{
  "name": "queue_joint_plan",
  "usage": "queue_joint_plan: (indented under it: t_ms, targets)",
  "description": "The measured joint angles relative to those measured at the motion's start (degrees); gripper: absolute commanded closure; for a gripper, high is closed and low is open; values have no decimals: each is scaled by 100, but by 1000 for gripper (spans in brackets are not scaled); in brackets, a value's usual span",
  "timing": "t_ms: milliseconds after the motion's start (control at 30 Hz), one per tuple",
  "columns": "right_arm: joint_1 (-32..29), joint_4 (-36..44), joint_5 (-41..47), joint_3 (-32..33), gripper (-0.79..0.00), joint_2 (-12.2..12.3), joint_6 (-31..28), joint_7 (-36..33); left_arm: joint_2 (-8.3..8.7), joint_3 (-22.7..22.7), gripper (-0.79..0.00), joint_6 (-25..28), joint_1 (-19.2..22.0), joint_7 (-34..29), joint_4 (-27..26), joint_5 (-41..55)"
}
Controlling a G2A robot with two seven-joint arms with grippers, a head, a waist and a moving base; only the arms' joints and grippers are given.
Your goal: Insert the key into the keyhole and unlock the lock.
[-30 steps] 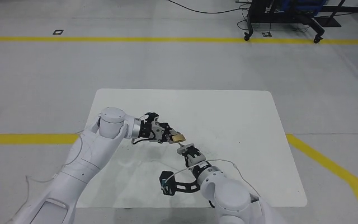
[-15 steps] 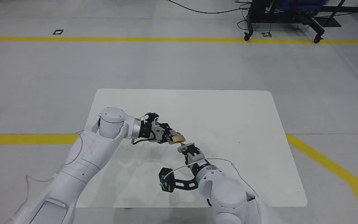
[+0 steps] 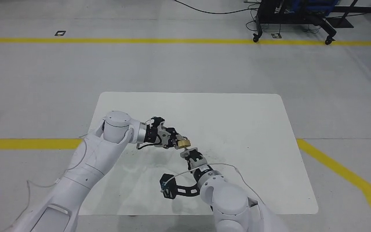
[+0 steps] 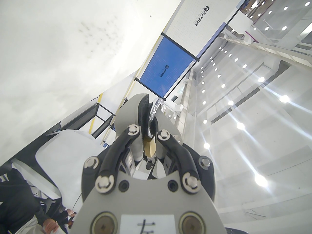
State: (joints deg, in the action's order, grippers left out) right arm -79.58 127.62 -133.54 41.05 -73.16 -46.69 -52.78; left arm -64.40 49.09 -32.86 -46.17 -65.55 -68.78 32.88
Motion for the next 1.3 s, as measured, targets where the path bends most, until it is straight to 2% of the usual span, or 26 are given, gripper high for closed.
queue_joint_plan:
  t_ms: [533, 1033, 1100, 1133, 1167, 1200, 1300]
  targets:
    - [207, -347, 82, -147, 0, -248, -64, -389, -8, -52, 0, -3, 39, 15, 48, 25]
    - [372, -719, 313, -22, -6, -426, -62, -408, -7, -78, 0, -2, 58, 31, 67, 39]
    - [366, -724, 351, 1, -200, -444, -54, -407, -6, -70, 0, -11, 58, 41, 74, 54]
    - [363, -723, 362, 11, -262, -451, -55, -409, -5, -67, 0, -15, 58, 45, 75, 59]
    - [359, -720, 370, 21, -289, -457, -55, -410, -5, -66, 0, -19, 58, 51, 75, 60]
    - [350, -712, 377, 36, -351, -464, -52, -411, -4, -66, 0, -22, 57, 57, 71, 61]
    - [311, -670, 393, 72, -382, -476, -54, -395, -2, -61, 0, -26, 53, 65, 68, 76]
